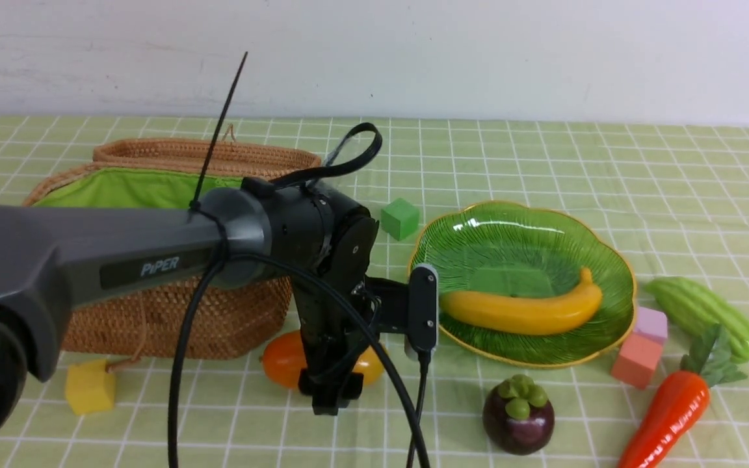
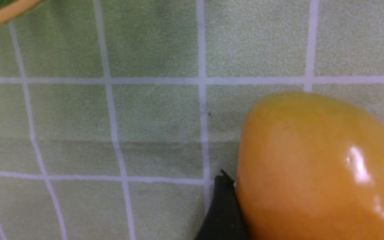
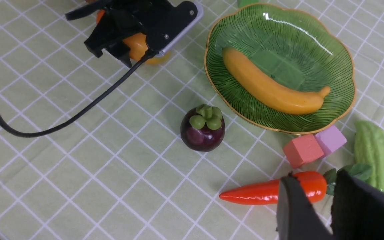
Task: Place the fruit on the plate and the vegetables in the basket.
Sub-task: Grab the mango with your left arm and place it on the right plate
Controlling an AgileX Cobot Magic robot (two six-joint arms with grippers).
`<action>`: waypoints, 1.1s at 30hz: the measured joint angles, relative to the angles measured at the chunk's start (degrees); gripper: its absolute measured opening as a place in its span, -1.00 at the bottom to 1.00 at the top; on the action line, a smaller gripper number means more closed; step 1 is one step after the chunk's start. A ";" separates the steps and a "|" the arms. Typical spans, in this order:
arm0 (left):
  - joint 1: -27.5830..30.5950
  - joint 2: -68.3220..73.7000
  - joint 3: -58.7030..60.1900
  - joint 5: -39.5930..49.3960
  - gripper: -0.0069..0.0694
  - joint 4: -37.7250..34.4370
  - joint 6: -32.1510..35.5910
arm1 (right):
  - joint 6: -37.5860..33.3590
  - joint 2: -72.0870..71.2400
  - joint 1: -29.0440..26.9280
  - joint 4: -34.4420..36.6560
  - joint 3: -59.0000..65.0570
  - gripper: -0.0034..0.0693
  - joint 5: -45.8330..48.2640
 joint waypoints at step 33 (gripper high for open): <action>-4.25 10.69 -17.05 -38.24 0.83 -5.84 -17.84 | 16.50 0.00 0.00 -15.99 -0.07 -0.35 -8.88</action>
